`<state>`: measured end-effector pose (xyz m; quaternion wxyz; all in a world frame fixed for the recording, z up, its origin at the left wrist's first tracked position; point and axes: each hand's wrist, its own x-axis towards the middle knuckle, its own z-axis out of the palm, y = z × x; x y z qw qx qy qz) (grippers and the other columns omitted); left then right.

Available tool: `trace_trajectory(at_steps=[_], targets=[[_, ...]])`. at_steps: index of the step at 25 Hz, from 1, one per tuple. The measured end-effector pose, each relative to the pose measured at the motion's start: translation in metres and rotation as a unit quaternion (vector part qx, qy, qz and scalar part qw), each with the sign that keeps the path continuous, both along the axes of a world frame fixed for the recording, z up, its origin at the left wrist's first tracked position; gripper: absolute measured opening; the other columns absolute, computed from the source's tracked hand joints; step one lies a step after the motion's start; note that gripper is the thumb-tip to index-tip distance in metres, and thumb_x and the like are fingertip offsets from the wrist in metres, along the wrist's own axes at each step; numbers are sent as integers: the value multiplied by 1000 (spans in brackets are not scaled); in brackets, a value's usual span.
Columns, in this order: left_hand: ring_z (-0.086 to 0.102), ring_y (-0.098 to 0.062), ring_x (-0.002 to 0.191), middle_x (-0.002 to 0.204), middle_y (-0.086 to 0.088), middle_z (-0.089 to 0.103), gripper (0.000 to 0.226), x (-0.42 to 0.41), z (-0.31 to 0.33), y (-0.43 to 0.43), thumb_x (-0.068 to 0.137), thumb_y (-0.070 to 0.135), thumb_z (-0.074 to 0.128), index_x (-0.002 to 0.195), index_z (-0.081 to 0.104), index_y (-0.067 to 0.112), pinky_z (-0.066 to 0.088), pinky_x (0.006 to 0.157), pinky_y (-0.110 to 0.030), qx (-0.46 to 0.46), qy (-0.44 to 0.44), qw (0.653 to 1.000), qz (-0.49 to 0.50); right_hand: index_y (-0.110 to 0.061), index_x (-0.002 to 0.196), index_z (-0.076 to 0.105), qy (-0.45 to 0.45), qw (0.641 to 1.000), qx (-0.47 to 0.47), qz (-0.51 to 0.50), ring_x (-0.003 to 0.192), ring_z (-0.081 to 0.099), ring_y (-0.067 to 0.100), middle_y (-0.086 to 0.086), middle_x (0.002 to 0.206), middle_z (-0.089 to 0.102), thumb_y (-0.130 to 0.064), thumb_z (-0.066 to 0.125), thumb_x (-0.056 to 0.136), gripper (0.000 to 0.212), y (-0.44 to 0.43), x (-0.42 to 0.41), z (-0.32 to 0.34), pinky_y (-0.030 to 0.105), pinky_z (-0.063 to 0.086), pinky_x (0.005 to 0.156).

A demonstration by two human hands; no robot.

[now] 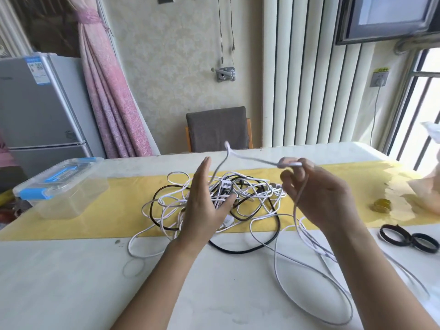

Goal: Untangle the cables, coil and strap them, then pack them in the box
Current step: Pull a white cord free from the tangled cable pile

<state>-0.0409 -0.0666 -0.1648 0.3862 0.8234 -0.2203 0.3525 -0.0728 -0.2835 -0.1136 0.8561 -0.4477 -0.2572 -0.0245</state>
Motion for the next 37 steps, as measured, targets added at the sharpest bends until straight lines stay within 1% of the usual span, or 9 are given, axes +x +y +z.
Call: trace_trajectory(at_steps=[3, 5, 11, 16, 20, 25, 30, 34, 37], targets=[[58, 12, 79, 80, 13, 66, 13, -3, 1, -6, 89, 22, 64, 102, 65, 22, 40, 70, -8, -36, 81, 993, -74, -11, 70, 50, 62, 997, 13, -33, 40, 30, 5, -4, 70, 62, -26, 60, 73, 18, -6, 6, -1, 15, 25, 41], [42, 2, 46, 51, 5, 49, 19, -3, -2, 5, 87, 32, 65, 69, 64, 28, 30, 49, -16, -54, 117, 990, -60, -14, 72, 50, 142, 965, 40, -219, 39, 26, 4, -7, 65, 59, -20, 54, 88, 17, -22, 14, -4, 15, 19, 41], [46, -2, 50, 59, 20, 56, 31, -3, -4, 40, 94, 42, 48, 80, 67, 21, 33, 50, -13, -21, 33, 999, 0, -8, 114, 68, 21, 663, -364, -654, 105, 53, 29, 9, 116, 65, 3, 43, 86, 39, -39, 24, -22, 26, 36, 90], [42, -15, 53, 58, 2, 45, 33, -4, -17, 19, 93, 51, 41, 90, 60, 24, 40, 49, -30, 98, 34, 994, -15, -16, 119, 57, -214, 752, -542, -309, 106, 55, 15, -6, 109, 65, -35, 41, 98, 32, 48, 6, -40, 23, 37, 98], [48, -1, 57, 68, 11, 58, 23, -7, -14, 21, 90, 47, 48, 92, 63, 29, 35, 52, -17, 102, 32, 994, -28, -17, 96, 53, -170, 706, -654, -211, 63, 46, 20, 3, 71, 59, -51, 32, 96, 40, 58, 4, -46, 37, 40, 64], [61, -9, 66, 67, 11, 66, 8, 6, -8, 46, 86, 26, 66, 79, 70, 23, 48, 65, -26, 36, 66, 994, 84, -16, 69, 53, -112, 821, -378, -412, 48, 35, 6, 6, 52, 40, -26, 45, 99, 33, 23, -1, -8, 17, 28, 50], [57, -18, 77, 79, 6, 68, 6, 10, 2, 74, 79, 15, 75, 77, 70, 13, 49, 79, -26, -1, 31, 980, 195, -24, 65, 54, 13, 817, -169, -551, 53, 39, 11, -9, 52, 45, -35, 41, 96, 36, -17, 10, -2, 30, 29, 53], [53, -9, 60, 63, 4, 59, 25, 11, -7, 71, 80, 21, 76, 65, 60, 8, 38, 59, -10, -48, 66, 988, 133, -13, 85, 68, 90, 698, -419, -573, 84, 53, 36, 15, 85, 61, -17, 42, 96, 28, -32, 29, -24, 39, 35, 71], [39, -5, 51, 52, 7, 45, 38, 4, -10, 48, 83, 21, 73, 57, 48, 8, 30, 52, -11, -29, 36, 995, 88, -3, 112, 65, -19, 612, -543, -575, 108, 45, 40, 22, 117, 55, 9, 39, 75, 46, -4, 29, -39, 43, 38, 92]])
